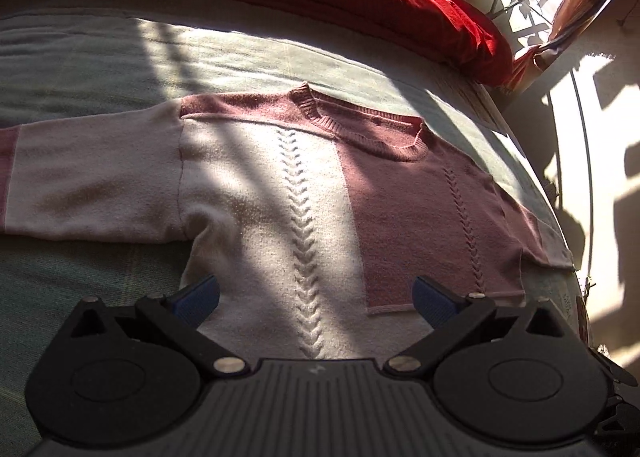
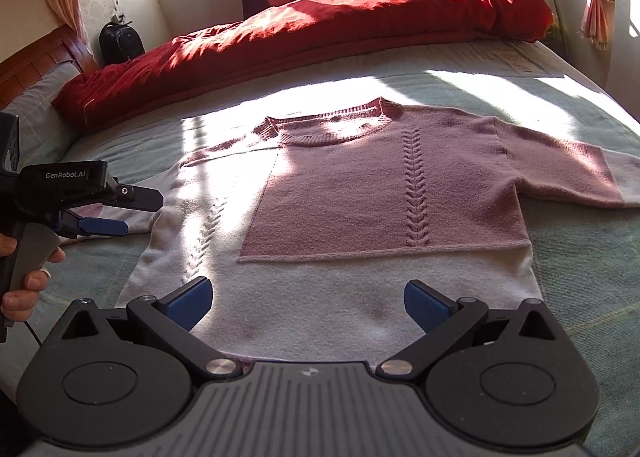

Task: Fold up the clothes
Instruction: 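Lower the left gripper to the pink ribbed hem beside the right gripper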

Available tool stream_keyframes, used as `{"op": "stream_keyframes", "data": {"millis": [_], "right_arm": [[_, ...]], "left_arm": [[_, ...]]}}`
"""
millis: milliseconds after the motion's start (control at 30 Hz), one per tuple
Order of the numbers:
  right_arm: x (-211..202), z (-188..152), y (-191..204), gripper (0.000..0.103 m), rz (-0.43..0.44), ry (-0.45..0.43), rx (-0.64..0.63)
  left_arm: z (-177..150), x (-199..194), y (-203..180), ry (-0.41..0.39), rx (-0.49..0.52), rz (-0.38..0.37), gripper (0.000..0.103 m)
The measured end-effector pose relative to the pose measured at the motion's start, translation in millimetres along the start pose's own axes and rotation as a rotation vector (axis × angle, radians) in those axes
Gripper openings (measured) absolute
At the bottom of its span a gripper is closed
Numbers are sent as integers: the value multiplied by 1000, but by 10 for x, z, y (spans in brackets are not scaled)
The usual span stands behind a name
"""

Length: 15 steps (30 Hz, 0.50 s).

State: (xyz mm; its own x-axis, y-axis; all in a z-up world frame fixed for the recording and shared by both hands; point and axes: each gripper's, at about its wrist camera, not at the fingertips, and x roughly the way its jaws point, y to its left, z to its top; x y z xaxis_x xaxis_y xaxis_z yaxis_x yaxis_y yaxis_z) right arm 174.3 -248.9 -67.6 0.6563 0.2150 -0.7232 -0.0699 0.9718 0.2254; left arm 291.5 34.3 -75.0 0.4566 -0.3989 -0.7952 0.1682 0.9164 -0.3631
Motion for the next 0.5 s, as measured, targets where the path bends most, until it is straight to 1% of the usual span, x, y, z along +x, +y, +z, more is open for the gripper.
{"op": "stream_keyframes", "data": {"millis": [100, 200, 267, 433, 500], "right_arm": [[-79, -154, -102, 103, -33, 40, -46], [-73, -408, -184, 103, -99, 89, -96], [-31, -581, -254, 103, -131, 109, -99], [174, -873, -348, 103, -133, 151, -83], [217, -933, -363, 103, -128, 149, -77]], "left_arm": [[-145, -160, -231, 20, 54, 39, 102], [-403, -254, -440, 19, 111, 54, 102], [-602, -234, -551, 24, 135, 59, 102], [-1153, -26, -651, 46, 116, 29, 102], [-1341, 91, -588, 91, 78, -1, 102]]}}
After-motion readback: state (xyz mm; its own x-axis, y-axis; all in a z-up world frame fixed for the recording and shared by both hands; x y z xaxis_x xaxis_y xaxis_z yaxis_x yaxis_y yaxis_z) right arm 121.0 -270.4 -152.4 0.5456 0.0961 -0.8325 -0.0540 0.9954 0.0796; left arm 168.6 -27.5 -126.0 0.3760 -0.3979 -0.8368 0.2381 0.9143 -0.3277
